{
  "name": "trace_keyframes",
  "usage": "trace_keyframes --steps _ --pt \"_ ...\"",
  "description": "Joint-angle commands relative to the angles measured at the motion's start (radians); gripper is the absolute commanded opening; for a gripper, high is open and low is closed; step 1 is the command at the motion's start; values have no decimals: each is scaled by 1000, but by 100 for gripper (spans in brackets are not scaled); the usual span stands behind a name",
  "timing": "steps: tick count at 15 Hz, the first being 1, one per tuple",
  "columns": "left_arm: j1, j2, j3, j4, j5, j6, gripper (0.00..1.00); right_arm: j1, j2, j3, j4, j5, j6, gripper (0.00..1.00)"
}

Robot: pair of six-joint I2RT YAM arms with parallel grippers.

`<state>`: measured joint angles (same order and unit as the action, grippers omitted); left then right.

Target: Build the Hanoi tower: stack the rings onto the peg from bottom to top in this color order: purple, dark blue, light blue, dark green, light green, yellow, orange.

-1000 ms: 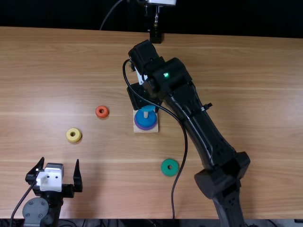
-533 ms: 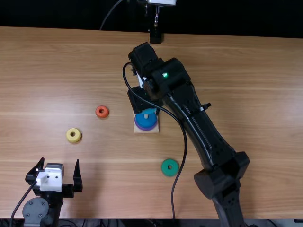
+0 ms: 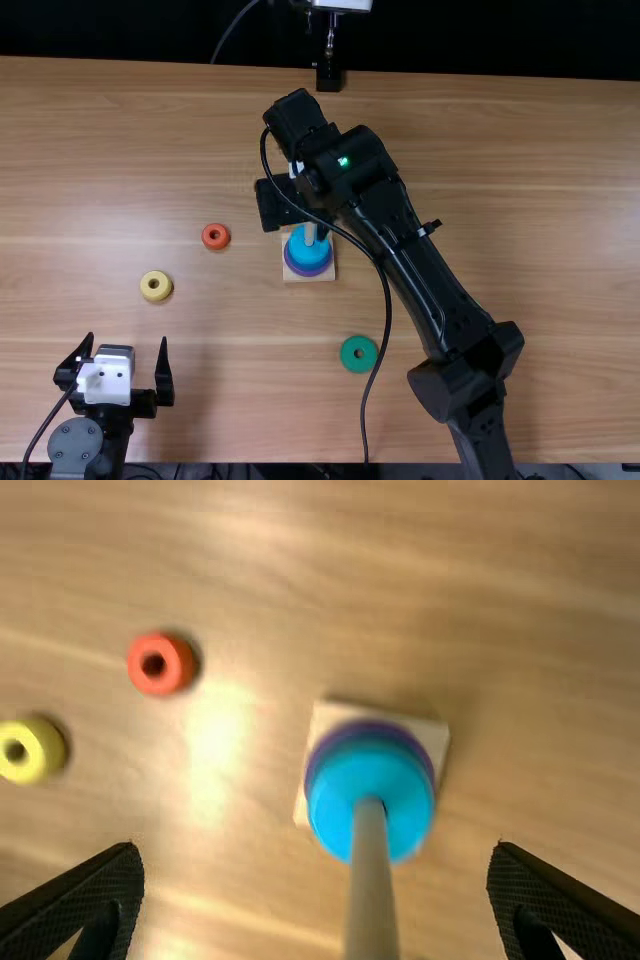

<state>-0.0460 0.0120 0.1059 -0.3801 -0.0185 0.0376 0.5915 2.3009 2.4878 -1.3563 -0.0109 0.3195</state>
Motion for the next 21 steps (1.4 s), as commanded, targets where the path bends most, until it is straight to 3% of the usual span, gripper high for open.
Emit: trace_keyframes --steps 1,4,5,7,8,9,10,11,13,14,19,20,21 --pt "-5 -12 -106 -80 7 -3 100 11 -47 17 37 4 14 100" --pt "-5 -12 -106 -80 7 -3 100 2 -195 -61 177 15 10 100" --pt "-5 -12 -106 -80 7 -3 100 1 -253 -133 218 50 1 100" --pt "-5 -12 -106 -80 6 -3 100 1 -426 -328 304 171 -8 100" --pt "-5 -12 -106 -80 7 -3 100 -1 -502 -441 370 215 -8 100" --pt "-5 -12 -106 -80 7 -3 100 -9 -575 -544 440 226 -10 100" --pt "-5 -12 -106 -80 7 -3 100 -32 -655 -642 501 228 -23 100" --pt "-5 -12 -106 -80 7 -3 100 -65 -732 -748 551 228 -64 100" --pt "-5 -12 -106 -80 7 -3 100 -113 -857 -931 619 224 -191 100" --pt "-5 -12 -106 -80 7 -3 100 -137 -906 -1015 630 223 -207 100" --pt "-5 -12 -106 -80 7 -3 100 -145 -1068 -1357 630 221 -192 100" --pt "-5 -12 -106 -80 7 -3 100 -131 -1077 -1416 632 221 -181 100" --pt "-5 -12 -106 -80 7 -3 100 -101 -1091 -1454 634 219 -135 100"
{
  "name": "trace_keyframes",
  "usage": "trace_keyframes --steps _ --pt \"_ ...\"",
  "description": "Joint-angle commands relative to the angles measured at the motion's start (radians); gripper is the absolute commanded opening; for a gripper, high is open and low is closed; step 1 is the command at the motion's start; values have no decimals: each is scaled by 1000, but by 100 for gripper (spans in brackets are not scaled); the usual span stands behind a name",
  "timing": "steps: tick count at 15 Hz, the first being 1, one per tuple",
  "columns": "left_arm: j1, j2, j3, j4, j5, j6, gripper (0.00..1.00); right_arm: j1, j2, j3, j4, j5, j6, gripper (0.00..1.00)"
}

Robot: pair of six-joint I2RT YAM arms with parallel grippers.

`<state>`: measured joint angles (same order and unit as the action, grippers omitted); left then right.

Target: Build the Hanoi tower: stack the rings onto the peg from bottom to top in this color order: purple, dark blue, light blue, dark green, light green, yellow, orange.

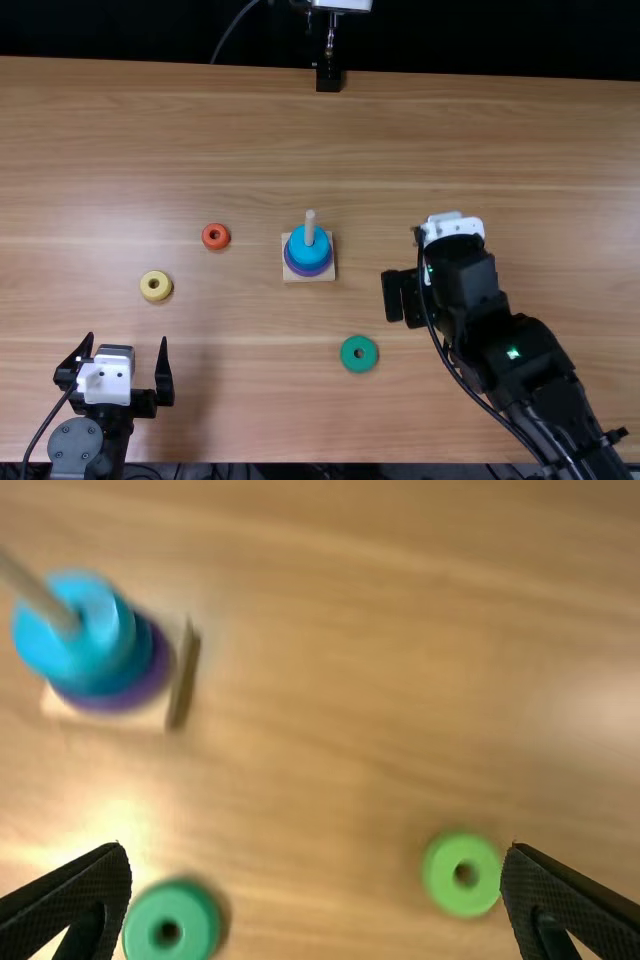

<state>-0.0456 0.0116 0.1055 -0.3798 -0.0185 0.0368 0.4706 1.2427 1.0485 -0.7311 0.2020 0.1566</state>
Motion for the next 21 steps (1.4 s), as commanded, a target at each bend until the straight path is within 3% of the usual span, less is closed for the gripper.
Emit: trace_keyframes --steps 1,2,3,4,5,6,10,14,16,17,18,19,21 --pt "-5 -12 -105 -80 7 -2 100 46 -37 -33 8 -1 103 100" --pt "-5 -12 -105 -80 7 -2 100 69 -34 -48 8 -22 175 100" --pt "-5 -12 -105 -80 7 -2 100 103 -28 -53 -3 -58 221 100" --pt "-5 -12 -105 -80 7 -2 100 140 -23 -61 -6 -95 250 100" --pt "-5 -12 -105 -80 7 -2 100 168 -12 -71 -8 -114 276 100" --pt "-5 -12 -105 -80 7 -2 100 197 23 -87 -6 -119 293 100" --pt "-5 -12 -105 -80 7 -2 100 215 146 -147 -12 -115 282 100" --pt "-5 -12 -105 -80 7 -2 100 212 158 -139 -10 -121 270 100" --pt "-5 -12 -105 -80 7 -2 100 217 159 -139 3 -178 270 100" --pt "-5 -12 -105 -80 7 -2 100 218 159 -140 7 -195 270 100" --pt "-5 -12 -105 -80 7 -2 100 215 159 -147 8 -195 269 100" --pt "-5 -12 -105 -80 7 -2 100 214 162 -151 8 -193 259 100" --pt "-5 -12 -105 -80 7 -2 100 211 181 -176 7 -193 184 100"
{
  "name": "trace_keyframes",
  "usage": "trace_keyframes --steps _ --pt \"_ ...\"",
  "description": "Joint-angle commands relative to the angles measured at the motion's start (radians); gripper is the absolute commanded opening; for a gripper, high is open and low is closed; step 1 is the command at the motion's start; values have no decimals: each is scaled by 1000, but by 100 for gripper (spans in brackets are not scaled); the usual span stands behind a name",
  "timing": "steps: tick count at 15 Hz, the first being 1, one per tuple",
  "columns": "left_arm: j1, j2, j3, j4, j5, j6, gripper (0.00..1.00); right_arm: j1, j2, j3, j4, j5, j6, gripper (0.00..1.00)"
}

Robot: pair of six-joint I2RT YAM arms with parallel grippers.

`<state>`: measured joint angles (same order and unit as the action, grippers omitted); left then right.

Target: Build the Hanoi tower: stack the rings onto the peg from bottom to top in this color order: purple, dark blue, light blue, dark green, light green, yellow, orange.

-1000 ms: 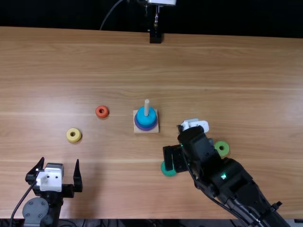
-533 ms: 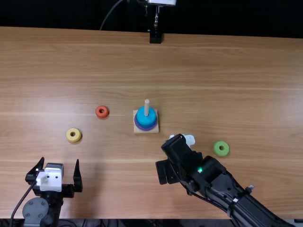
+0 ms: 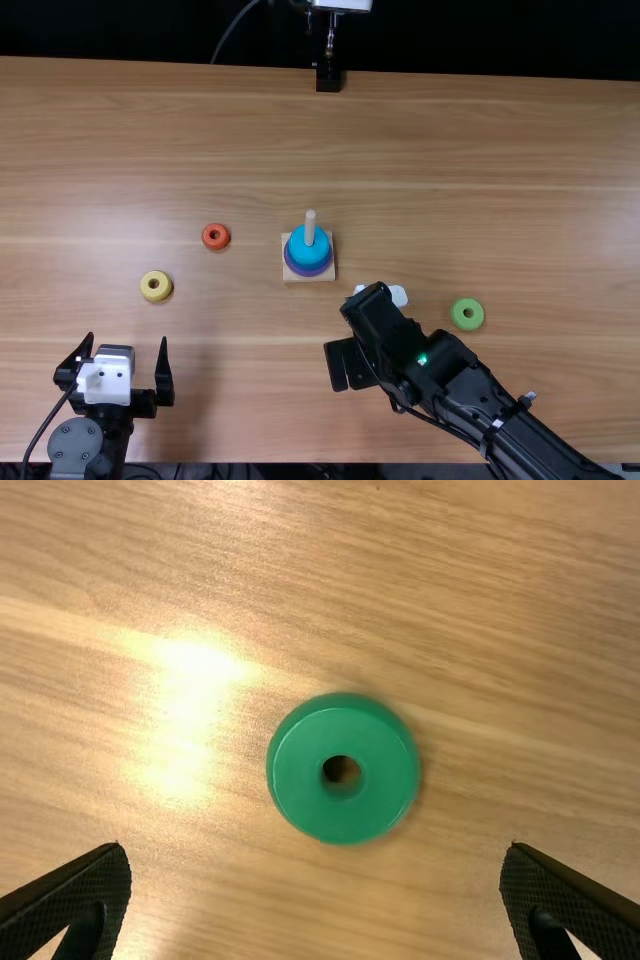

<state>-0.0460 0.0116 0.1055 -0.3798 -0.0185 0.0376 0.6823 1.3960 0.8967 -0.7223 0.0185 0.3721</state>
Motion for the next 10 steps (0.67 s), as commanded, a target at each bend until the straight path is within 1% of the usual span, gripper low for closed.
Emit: trace_keyframes --steps 1,2,3,4,6,7,8,10 --pt "-5 -12 -105 -80 7 -3 100 -1 29 -44 0 -9 -85 100" --pt "-5 -12 -105 -80 7 -3 100 -1 28 -55 0 -9 -133 100" --pt "-5 -12 -105 -80 7 -3 100 -1 28 -58 0 -11 -166 100" --pt "-5 -12 -105 -80 7 -3 100 -1 26 -58 1 -11 -186 100" --pt "-5 -12 -105 -80 7 -3 100 -1 26 -58 5 -7 -190 100" --pt "-5 -12 -105 -80 7 -3 100 -1 29 -56 9 -11 -192 100" --pt "-5 -12 -105 -80 7 -3 100 -1 31 -55 27 -7 -194 100" --pt "-5 -12 -105 -80 7 -3 100 -1 72 -51 117 -6 -194 100"
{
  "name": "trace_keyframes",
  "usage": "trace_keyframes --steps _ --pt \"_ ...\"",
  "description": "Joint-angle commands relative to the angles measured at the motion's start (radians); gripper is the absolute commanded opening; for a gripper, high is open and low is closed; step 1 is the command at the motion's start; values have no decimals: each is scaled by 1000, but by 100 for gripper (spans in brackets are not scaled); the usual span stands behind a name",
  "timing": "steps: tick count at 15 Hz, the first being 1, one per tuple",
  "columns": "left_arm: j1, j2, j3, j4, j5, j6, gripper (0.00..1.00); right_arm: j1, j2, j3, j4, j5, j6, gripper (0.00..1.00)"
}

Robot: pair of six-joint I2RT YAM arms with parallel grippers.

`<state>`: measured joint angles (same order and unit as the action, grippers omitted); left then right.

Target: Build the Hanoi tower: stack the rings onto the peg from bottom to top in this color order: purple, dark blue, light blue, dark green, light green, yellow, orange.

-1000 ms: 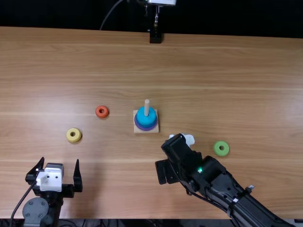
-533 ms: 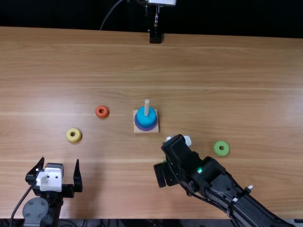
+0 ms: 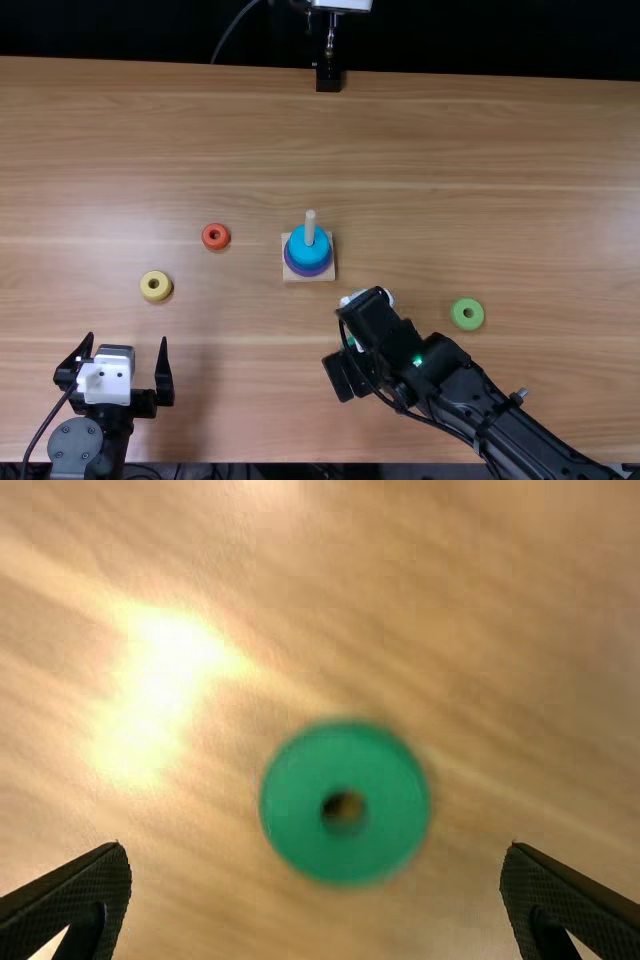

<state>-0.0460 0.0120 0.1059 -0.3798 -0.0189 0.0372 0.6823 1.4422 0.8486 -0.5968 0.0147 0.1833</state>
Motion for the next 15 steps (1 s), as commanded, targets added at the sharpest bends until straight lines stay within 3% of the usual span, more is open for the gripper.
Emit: trace_keyframes --steps 1,3,7,10,15 --pt "-5 -12 -106 -80 8 -2 100 -1 66 -2 51 -2 -5 100" --pt "-5 -12 -106 -80 8 -2 100 -1 86 0 121 -2 -8 100" --pt "-5 -12 -106 -80 8 -2 100 -1 129 1 99 2 -10 100" --pt "-5 -12 -106 -80 8 -2 100 -3 132 1 51 2 -53 100" --pt "-5 -12 -106 -80 8 -2 100 -3 159 -6 53 2 -58 100"
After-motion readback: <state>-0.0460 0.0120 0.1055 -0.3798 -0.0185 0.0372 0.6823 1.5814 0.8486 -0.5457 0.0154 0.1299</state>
